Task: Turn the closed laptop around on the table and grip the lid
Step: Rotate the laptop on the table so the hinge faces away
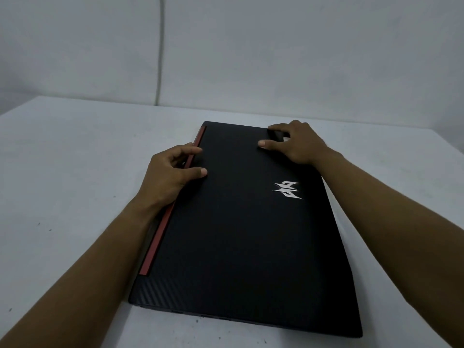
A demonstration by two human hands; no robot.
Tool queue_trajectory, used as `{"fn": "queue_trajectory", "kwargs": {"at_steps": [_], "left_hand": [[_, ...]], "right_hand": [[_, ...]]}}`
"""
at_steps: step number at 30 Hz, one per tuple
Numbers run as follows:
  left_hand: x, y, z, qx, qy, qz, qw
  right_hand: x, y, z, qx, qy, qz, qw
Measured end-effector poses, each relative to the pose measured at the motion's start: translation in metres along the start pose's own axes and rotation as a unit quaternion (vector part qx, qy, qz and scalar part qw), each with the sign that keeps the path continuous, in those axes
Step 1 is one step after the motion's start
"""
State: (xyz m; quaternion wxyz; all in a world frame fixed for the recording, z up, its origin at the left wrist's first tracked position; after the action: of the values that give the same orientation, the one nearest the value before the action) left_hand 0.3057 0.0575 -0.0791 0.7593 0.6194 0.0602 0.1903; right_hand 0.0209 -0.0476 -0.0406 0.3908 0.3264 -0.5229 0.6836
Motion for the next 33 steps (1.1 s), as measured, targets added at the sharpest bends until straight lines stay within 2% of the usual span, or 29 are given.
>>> {"fn": "queue_trajectory", "kwargs": {"at_steps": [10, 15, 20, 23, 33], "left_hand": [[0.002, 0.005, -0.006, 0.006, 0.0, 0.001, 1.0], [0.008, 0.011, -0.014, 0.015, -0.033, -0.013, 0.999], [0.025, 0.019, -0.041, 0.038, -0.101, -0.019, 0.994], [0.034, 0.022, -0.055, 0.038, -0.116, -0.011, 0.992], [0.061, 0.03, -0.086, 0.071, -0.031, 0.03, 0.997]], "right_hand": [[0.008, 0.012, -0.02, -0.079, 0.04, 0.049, 0.995], [0.023, 0.03, -0.05, -0.129, 0.082, 0.053, 0.987], [0.042, 0.047, -0.104, -0.172, 0.12, 0.013, 0.978], [0.049, 0.057, -0.127, -0.201, 0.139, -0.01, 0.97], [0.054, 0.054, -0.155, -0.245, 0.155, -0.071, 0.954]]}}
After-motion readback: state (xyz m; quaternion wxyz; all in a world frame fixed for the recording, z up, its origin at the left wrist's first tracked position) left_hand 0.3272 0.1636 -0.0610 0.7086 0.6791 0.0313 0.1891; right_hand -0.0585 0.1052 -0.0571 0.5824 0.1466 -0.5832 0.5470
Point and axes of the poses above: each hand's wrist, its own z-axis towards the middle knuckle, its own x-axis out of the back of the hand, y = z × x, the point moved 1 cm from there along z, towards the middle knuckle, and after that the axes turned 14 degrees about y, right-handed, at the moved point
